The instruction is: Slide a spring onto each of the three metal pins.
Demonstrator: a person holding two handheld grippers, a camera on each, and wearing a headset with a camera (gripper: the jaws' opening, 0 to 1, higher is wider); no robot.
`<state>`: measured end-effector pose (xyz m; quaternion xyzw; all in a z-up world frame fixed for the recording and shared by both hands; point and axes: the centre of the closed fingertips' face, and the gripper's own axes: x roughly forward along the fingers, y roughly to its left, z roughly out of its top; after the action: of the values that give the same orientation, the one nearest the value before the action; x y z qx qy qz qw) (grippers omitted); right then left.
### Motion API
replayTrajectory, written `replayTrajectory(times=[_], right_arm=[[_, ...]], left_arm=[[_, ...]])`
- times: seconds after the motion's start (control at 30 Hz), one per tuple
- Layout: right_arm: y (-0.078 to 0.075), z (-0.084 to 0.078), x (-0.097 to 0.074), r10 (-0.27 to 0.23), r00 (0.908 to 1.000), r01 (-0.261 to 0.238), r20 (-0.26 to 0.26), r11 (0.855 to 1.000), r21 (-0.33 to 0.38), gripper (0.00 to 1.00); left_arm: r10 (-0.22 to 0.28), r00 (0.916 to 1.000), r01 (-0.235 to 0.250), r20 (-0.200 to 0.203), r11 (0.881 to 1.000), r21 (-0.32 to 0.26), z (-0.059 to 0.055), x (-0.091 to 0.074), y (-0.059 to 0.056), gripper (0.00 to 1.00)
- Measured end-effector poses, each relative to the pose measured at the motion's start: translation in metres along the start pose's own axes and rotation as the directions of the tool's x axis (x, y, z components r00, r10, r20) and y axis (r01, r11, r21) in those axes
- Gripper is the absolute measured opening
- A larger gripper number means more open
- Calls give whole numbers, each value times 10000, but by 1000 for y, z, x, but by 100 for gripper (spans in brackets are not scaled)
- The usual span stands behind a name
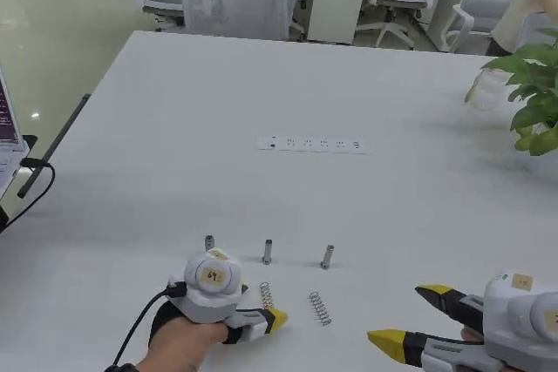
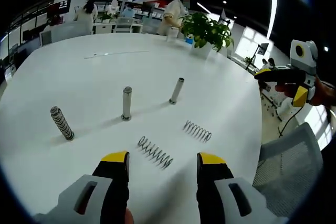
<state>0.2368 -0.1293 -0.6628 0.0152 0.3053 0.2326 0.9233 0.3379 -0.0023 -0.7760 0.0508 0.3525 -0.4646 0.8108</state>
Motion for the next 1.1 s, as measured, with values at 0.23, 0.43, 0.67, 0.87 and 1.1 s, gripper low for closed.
replayTrajectory(times=[0.23,0.43,0.67,0.87,1.1], right_arm=[[-3,-3,-6,-113,9999,113,-21,9999,120,67],[-2,-3,-4,-114,9999,114,20,9997,206,67],[3,-3,0,-7,10000,8,-27,9999,136,67],[4,-3,0,22,10000,-22,-56,9999,110,67],[6,-5,2,41,9999,-41,-144,10000,29,67]], left_arm=[[334,9994,-332,27,9983,-485,-4,7,4,44],[651,9976,-633,251,9958,-654,0,11,7,40],[830,9961,-817,284,9957,-426,2,14,7,35],[1058,9944,-1060,74,9942,160,1,17,9,27],[1177,9930,-1167,-106,9908,686,0,16,13,22]])
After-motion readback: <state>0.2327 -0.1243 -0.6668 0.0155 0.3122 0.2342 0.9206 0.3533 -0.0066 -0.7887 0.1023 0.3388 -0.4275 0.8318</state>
